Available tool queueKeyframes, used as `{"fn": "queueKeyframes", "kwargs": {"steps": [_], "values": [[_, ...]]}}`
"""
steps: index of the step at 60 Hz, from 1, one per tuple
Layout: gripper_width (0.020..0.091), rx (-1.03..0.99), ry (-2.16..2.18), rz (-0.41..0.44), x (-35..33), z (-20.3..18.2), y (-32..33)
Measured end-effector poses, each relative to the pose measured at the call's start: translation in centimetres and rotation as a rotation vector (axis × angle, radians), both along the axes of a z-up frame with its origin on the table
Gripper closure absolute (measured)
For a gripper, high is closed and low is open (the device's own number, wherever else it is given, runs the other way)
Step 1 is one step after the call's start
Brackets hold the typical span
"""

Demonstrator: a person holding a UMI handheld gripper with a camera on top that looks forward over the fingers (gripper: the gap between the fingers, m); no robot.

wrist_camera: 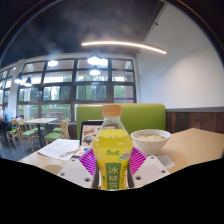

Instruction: Pour water

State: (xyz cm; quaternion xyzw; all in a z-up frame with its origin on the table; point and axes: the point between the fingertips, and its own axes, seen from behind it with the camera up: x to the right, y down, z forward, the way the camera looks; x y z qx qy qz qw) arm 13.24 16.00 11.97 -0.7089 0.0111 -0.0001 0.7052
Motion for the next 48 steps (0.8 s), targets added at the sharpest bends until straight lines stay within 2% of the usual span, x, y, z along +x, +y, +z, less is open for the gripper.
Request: {"fn": "queueKeyframes", "kwargs": {"steps": [4,10,17,22,31,40,48], "values": [[0.0688,-0.001,0.008,-0.004,0.0,-0.2,0.2],[0.0574,-0.012,0.032,0.001,0.0,0.0,0.2],[0.0246,-0.142,0.038,0.035,-0.6,-2.6,-0.6],[0.0284,-0.136,0.029,0.028,-0.8,-1.8,-2.5],[0.0278,-0.105,-0.029,-0.010,-0.8,0.8,-8.7],[0.0280,-0.072,-0.048,-0.038,-2.3,3.4,-17.6],[0.0279,-0.078,-0.024,-0.041,-3.2,3.7,-24.8]]}}
